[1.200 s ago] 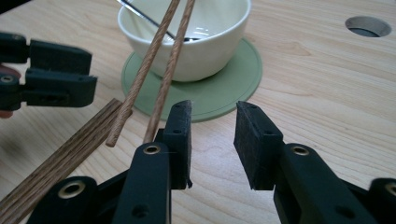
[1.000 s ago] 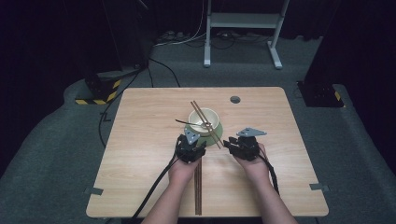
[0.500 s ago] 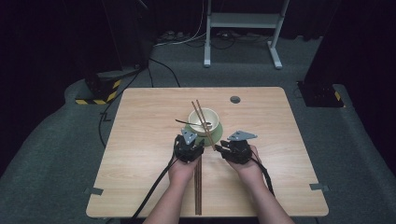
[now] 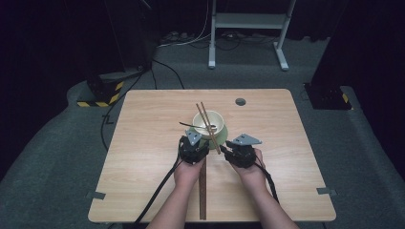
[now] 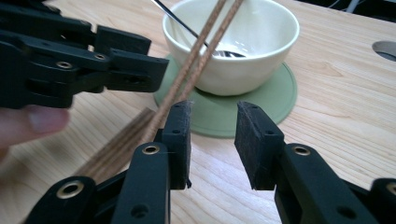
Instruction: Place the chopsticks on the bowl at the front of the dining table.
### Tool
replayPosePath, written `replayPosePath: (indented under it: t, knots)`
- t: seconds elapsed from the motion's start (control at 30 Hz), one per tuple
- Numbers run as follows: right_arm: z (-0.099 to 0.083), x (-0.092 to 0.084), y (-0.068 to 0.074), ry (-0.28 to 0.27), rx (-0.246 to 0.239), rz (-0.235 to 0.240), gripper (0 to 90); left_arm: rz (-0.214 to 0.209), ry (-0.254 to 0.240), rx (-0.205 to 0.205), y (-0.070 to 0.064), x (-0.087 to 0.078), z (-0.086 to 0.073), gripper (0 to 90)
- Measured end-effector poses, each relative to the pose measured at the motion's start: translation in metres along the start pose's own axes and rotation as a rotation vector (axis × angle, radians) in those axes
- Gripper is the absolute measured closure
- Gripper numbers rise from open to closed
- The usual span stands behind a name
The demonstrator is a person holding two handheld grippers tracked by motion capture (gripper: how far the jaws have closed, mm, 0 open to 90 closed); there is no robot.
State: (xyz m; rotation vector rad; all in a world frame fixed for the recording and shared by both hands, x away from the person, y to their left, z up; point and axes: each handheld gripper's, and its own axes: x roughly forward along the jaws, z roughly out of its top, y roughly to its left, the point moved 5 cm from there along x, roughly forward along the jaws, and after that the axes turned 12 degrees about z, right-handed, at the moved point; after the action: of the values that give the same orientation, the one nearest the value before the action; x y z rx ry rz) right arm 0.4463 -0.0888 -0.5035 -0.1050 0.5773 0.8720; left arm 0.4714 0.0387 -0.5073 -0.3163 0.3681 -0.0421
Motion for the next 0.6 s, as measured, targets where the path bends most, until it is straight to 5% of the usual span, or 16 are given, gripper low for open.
replayPosePath:
  t: [0.6]
  knots:
    - [-0.0043,0.008,0.0063,0.022,-0.012,0.003,65.8,-0.008,-0.012,0.007,-0.0016,0.0018,0.0015,56.0]
